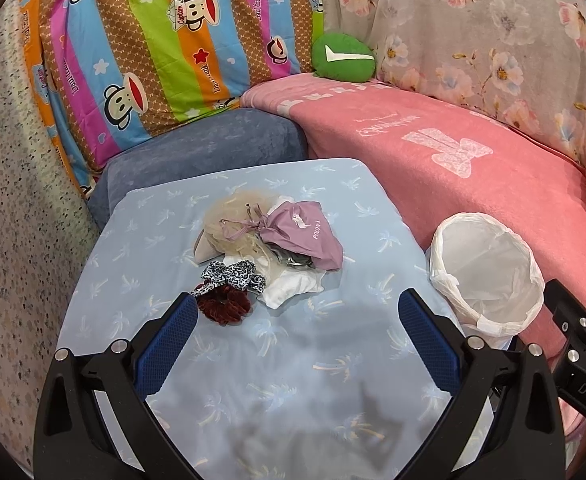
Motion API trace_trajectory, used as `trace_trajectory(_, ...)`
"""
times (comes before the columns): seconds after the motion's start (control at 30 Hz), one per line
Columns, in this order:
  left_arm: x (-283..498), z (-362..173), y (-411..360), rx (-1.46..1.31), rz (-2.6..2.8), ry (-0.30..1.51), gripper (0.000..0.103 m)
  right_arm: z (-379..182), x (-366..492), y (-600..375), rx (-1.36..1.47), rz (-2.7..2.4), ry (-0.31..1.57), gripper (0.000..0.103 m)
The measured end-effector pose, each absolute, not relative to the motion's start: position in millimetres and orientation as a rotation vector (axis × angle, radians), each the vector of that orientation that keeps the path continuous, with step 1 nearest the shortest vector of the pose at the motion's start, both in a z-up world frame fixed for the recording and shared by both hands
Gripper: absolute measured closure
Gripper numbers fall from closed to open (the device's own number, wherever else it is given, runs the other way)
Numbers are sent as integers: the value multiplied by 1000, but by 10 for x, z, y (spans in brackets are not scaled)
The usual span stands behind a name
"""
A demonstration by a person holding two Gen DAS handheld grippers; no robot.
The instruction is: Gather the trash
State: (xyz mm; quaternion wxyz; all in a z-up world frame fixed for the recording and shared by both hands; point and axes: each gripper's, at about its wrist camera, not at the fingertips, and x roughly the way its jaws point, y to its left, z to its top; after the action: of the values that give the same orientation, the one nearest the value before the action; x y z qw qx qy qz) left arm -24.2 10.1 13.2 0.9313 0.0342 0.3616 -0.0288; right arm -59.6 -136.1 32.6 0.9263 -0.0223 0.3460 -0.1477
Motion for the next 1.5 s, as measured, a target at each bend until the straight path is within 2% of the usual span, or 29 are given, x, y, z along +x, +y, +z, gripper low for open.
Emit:
trace_trajectory(0.93, -207, 95, 131, 62, -75, 770, 7, 296, -565, -1341, -45, -304, 723, 6)
trace_trajectory(1.5, 57, -347, 651, -30, -124, 861, 7, 85, -281, -1039, -1, -262, 698, 6)
